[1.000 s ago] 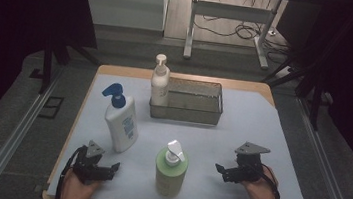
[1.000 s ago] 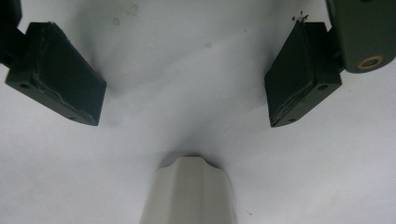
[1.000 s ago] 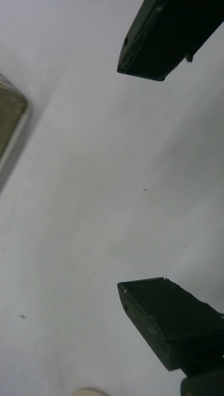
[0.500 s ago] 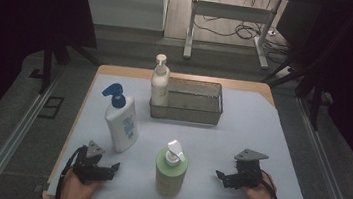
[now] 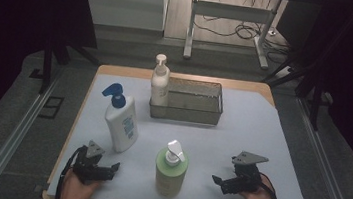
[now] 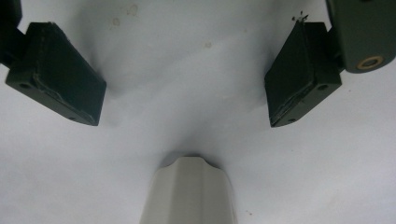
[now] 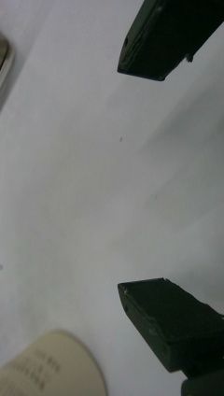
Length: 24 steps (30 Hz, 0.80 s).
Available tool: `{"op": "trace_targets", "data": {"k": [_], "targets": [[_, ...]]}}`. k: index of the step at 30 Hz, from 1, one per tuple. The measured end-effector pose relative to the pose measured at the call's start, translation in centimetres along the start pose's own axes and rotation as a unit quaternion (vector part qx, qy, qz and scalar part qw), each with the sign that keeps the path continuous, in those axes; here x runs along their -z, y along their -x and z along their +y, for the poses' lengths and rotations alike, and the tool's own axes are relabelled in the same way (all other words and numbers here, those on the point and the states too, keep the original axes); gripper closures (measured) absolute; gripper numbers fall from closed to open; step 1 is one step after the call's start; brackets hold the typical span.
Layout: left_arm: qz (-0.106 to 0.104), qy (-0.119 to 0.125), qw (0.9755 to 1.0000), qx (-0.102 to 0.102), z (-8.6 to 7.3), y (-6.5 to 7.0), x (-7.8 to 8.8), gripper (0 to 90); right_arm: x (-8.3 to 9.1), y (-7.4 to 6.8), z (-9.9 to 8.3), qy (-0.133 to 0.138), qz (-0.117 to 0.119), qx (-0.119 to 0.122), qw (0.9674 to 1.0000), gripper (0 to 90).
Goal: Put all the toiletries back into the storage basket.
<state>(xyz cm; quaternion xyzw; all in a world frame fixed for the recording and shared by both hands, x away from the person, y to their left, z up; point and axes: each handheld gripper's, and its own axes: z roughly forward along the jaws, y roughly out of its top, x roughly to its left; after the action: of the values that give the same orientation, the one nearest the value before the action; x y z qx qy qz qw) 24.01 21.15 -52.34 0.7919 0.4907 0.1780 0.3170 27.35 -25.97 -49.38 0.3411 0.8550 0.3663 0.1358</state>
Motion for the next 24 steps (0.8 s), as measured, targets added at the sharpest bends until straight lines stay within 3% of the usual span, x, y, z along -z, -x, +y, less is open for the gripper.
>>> {"op": "trace_targets", "data": {"k": [9,14,24], "targets": [[0.000,0.000,1.0000,0.000,0.0,0.0,0.0,12.2,0.7,-2.1,1.2,0.017,0.056,0.007,0.9982,0.0],[0.000,0.000,1.0000,0.000,0.0,0.0,0.0,12.2,0.8,-3.2,2.0,0.025,0.073,0.015,0.9969,0.0],[0.000,0.000,1.0000,0.000,0.0,0.0,0.0,12.2,0.9,-5.5,3.7,0.033,0.121,0.045,0.9911,0.0]]}}
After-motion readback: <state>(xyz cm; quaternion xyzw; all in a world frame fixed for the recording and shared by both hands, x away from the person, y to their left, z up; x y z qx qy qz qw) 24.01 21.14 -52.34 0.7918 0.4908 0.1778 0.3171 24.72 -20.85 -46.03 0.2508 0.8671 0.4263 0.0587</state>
